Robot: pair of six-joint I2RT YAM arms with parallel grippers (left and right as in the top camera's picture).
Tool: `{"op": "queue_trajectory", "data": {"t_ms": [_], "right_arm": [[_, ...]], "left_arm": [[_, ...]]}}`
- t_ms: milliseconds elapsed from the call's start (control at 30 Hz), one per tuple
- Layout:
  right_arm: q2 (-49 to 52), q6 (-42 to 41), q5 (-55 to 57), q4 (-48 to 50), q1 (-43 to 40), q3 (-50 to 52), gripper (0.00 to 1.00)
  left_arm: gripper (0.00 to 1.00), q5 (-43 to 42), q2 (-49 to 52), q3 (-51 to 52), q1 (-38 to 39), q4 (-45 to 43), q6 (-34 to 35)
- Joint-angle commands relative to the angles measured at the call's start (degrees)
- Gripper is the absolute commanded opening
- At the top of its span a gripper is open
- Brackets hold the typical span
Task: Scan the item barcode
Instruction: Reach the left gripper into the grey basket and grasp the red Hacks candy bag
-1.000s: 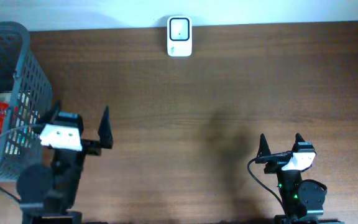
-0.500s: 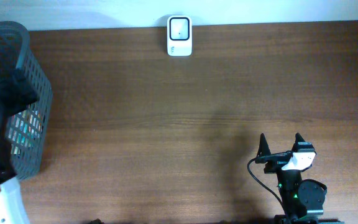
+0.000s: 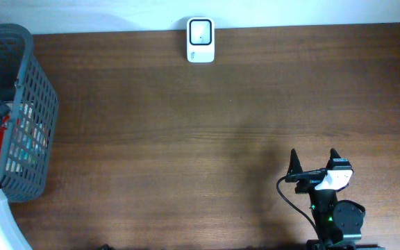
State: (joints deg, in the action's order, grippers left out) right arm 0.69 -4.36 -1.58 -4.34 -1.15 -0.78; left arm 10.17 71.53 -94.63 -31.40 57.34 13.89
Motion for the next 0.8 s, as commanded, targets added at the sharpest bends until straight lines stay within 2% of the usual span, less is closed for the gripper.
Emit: {"op": "queue_trajectory", "data": {"t_ms": [0, 67, 133, 167, 200, 300, 367, 467, 667, 767], "right_arm": [[-0.3, -0.4, -0.3, -0.1, -0.3, 0.5, 0.98], [-0.3, -0.4, -0.3, -0.1, -0.3, 0.5, 0.98], [-0.3, -0.4, -0.3, -0.1, -0.3, 0.5, 0.98], [-0.3, -0.4, -0.3, -0.1, -0.3, 0.5, 0.98], [-0.3, -0.4, -0.3, -0.1, -0.3, 0.5, 0.98], [-0.3, -0.4, -0.3, -0.1, -0.3, 0.5, 0.98], [-0.3, -0.4, -0.3, -0.1, -0.3, 0.5, 0.98], [-0.3, -0.4, -0.3, -0.1, -0.3, 0.5, 0.98], [-0.3, -0.4, -0.3, -0.1, -0.3, 0.5, 0.98], [-0.3, -0.4, -0.3, -0.1, -0.3, 0.5, 0.98]], "left_arm": [[0.99, 5.3, 1.2, -1.2, -0.9, -6.8, 1.5], [0.99, 5.3, 2.8, -1.3, -1.0, -11.8, -1.3], [0.9, 6.3, 5.6, -1.4, -1.0, -13.5, -2.0], [0.94, 7.8, 7.2, -1.9, -1.1, -13.3, -2.0], [0.99, 9.7, 11.0, -4.3, -1.9, -11.9, -2.9], [1.0, 9.2, 19.0, -13.4, -4.5, -3.9, -4.6], [0.99, 5.6, 23.3, -17.6, -7.2, 0.7, -4.6], [0.99, 5.5, 24.2, -17.7, -9.1, 3.8, -4.6], [0.99, 5.7, 24.3, -15.2, -9.1, 4.3, -4.6], [0.99, 5.6, 26.6, -14.0, -9.1, 4.6, -10.8]]}}
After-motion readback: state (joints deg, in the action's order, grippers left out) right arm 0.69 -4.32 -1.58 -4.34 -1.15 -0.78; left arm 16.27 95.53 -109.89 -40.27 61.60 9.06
